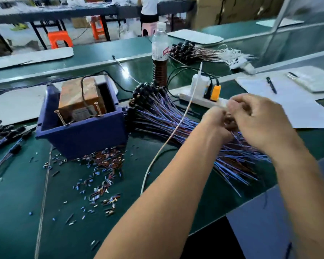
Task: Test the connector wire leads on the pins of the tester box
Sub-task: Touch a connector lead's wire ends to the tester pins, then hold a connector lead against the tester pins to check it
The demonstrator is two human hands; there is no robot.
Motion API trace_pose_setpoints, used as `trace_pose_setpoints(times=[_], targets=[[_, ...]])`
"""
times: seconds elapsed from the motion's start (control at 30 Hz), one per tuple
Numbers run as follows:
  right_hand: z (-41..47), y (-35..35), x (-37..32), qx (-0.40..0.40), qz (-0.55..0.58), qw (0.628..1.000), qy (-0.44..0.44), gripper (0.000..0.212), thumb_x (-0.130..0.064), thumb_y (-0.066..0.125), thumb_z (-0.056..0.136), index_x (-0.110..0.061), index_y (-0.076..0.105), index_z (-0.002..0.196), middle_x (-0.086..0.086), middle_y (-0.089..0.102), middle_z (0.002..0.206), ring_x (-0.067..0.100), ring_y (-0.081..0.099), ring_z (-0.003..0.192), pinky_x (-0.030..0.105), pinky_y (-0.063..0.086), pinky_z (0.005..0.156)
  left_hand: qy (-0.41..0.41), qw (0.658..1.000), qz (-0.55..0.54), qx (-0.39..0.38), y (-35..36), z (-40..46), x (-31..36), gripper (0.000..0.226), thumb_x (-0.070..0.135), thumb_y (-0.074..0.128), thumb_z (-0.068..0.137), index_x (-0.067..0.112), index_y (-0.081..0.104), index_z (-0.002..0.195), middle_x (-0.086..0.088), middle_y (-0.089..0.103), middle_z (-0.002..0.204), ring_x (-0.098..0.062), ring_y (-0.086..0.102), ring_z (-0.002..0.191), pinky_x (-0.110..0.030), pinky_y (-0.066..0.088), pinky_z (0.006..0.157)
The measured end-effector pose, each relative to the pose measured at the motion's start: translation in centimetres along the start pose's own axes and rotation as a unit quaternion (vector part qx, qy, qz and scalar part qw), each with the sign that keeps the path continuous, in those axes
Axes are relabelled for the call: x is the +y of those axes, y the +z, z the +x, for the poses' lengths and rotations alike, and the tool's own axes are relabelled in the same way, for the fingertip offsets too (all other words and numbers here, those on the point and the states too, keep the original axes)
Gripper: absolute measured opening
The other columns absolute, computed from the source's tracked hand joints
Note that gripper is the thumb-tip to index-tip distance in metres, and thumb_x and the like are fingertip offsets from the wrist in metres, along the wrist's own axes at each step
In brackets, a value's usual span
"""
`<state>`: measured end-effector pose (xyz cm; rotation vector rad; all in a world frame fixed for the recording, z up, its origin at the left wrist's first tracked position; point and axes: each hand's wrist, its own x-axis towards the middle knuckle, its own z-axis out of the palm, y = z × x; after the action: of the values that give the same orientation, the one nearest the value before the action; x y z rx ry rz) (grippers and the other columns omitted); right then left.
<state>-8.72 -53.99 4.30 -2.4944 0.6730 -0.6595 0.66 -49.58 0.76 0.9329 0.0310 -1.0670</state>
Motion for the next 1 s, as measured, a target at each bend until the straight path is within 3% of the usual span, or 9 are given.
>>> trace_pose_setpoints(times=[0.1,0.17,0.23,0.37,0.5,0.6,0.7,0.83,1.0], targets=[[0.0,1.9,-0.4,-0.047,0.037,0.998,-0.011,0.035,-0.040,0.053,0.106,-0.022,0.064,0.134,0.007,0.071,0.125,0.029,0.064,0.116,0.038,0.050,0.097,0.076,0.995,-0.003,0.064,-1.1,0.8,1.1,0.027,0.000,0.034,0.102,0.003,0.051,0.082,-0.015,0.055,0.070,-0.026,0.059,0.058,-0.030,0.053,0.049],[0.5,3.2,-0.7,-0.071,0.048,0.996,-0.017,0.036,-0.038,0.053,0.106,-0.021,0.060,0.137,0.007,0.068,0.129,0.030,0.064,0.115,0.037,0.050,0.097,0.137,0.982,-0.035,0.122,-1.8,0.6,2.6,0.027,-0.009,0.032,0.092,0.004,0.042,0.070,-0.013,0.048,0.051,-0.020,0.053,0.039,-0.020,0.043,0.033],[1.1,4.5,-1.0,-0.104,0.058,0.993,-0.013,0.033,-0.036,0.056,0.106,-0.019,0.061,0.133,0.010,0.068,0.123,0.033,0.068,0.103,0.043,0.053,0.095,0.193,0.966,-0.068,0.160,-3.0,0.4,4.2,0.036,-0.007,0.029,0.098,0.008,0.039,0.067,-0.005,0.042,0.046,-0.010,0.040,0.030,-0.014,0.031,0.030],[2.1,6.0,-1.8,-0.085,0.057,0.993,-0.052,0.022,-0.032,0.062,0.104,-0.015,0.076,0.100,0.009,0.075,0.081,0.029,0.069,0.081,0.042,0.056,0.080,0.287,0.932,-0.028,0.221,-5.3,-0.6,6.9,0.035,0.007,0.032,0.110,0.008,0.051,0.081,-0.007,0.054,0.072,-0.013,0.048,0.058,-0.019,0.042,0.050],[2.8,6.1,-1.9,-0.059,0.023,0.996,-0.069,0.035,-0.039,0.060,0.104,-0.015,0.077,0.086,0.002,0.062,0.064,0.021,0.057,0.063,0.031,0.034,0.052,0.393,0.833,0.190,0.340,-8.3,-1.7,8.9,0.033,0.024,0.042,0.111,0.019,0.060,0.084,-0.001,0.064,0.086,-0.014,0.055,0.075,-0.031,0.049,0.071],[2.9,6.3,-1.6,-0.061,-0.021,0.995,-0.071,0.031,-0.043,0.060,0.103,-0.017,0.072,0.091,0.004,0.064,0.073,0.025,0.058,0.070,0.031,0.032,0.057,0.394,0.754,0.310,0.425,-10.1,-2.2,10.0,0.029,0.028,0.048,0.109,0.023,0.052,0.081,0.010,0.055,0.078,-0.008,0.051,0.069,-0.029,0.044,0.072],[2.5,7.5,-1.7,-0.034,-0.076,0.993,-0.089,0.028,-0.046,0.066,0.099,-0.019,0.067,0.090,0.004,0.067,0.081,0.028,0.059,0.078,0.033,0.037,0.065,0.339,0.705,0.427,0.453,-11.0,-2.2,9.8,0.026,0.034,0.057,0.105,0.010,0.056,0.096,-0.001,0.061,0.083,-0.017,0.058,0.072,-0.031,0.046,0.065],[1.9,9.3,-2.0,-0.013,-0.111,0.990,-0.090,0.026,-0.045,0.074,0.094,-0.020,0.070,0.087,0.006,0.069,0.087,0.030,0.063,0.086,0.033,0.044,0.067,0.323,0.648,0.523,0.450,-10.8,-2.8,8.7,0.058,0.040,0.073,0.094,0.004,0.040,0.126,-0.014,0.069,0.107,-0.032,0.070,0.097,-0.035,0.053,0.073],[1.8,9.8,-1.9,0.002,-0.075,0.994,-0.075,0.022,-0.038,0.082,0.088,-0.017,0.075,0.086,0.008,0.070,0.087,0.030,0.064,0.087,0.033,0.049,0.073,0.272,0.599,0.608,0.444,-11.1,-3.9,8.7,0.054,0.049,0.071,0.093,0.004,0.050,0.115,0.001,0.052,0.077,-0.027,0.061,0.077,-0.031,0.040,0.063]])
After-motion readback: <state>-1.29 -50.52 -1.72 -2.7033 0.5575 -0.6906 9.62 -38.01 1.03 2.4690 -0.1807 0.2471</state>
